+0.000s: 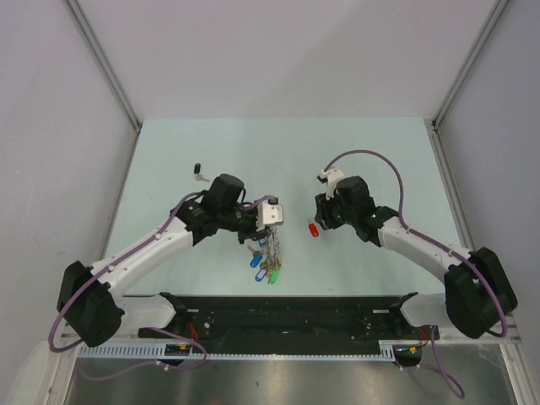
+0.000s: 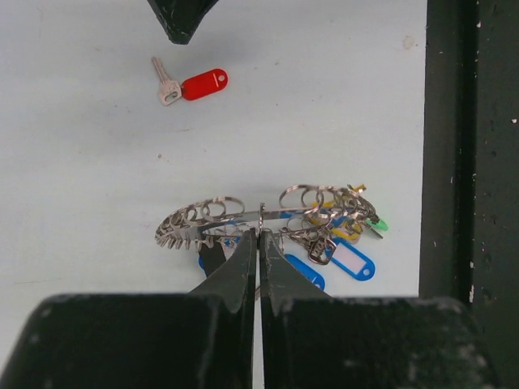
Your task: Put the keys on the keyring
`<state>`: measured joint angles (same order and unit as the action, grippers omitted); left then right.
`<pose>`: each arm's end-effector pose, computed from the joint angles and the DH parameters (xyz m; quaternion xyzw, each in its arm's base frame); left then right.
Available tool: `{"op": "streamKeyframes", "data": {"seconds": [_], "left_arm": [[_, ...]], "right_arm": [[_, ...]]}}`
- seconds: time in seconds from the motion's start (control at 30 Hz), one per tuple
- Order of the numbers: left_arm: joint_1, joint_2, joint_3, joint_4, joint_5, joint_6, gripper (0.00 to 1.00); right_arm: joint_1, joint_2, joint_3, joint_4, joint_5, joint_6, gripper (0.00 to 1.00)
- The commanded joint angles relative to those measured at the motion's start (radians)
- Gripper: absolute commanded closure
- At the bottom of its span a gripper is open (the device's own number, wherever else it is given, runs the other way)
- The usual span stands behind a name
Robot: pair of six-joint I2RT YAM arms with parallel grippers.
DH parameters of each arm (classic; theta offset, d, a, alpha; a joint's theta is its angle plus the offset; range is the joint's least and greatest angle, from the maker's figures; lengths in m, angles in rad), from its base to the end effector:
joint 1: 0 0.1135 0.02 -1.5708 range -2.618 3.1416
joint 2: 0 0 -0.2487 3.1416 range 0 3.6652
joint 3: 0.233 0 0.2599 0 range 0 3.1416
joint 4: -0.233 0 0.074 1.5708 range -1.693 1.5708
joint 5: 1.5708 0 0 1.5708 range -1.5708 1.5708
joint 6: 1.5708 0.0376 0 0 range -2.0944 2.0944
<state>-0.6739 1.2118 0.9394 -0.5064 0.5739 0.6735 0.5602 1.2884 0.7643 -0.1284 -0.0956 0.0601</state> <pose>0.1963 -0.1829 0.2619 0.6374 0.6234 -0.2612 0.3699 0.2422 0.1562 0.2101 -0.2421 0.8623 0.1759 0.4085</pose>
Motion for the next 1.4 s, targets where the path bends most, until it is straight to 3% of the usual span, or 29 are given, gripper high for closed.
{"op": "streamKeyframes", "data": {"seconds": [0.0,0.27,0.5,1.37], "left_arm": [[0.005,0.032,0.042,-0.063,-0.005,0.023,1.00],[0.005,-0.011,-0.011,-0.011,-0.039,-0.029,0.99],[0.005,-0.075,-0.056,0.040,-0.075,-0.032,1.00],[0.005,-0.098,-0.068,0.060,-0.092,-0.041,1.00]], "right_arm": [[-0.005,0.086,0.096,-0.102,0.043,-0.022,0.59],[0.013,0.225,0.171,-0.120,0.033,-0.052,0.61],[0.044,0.302,0.176,-0.060,0.073,-0.046,0.71],[0.081,0.400,0.178,0.058,0.152,-0.034,0.84]]}}
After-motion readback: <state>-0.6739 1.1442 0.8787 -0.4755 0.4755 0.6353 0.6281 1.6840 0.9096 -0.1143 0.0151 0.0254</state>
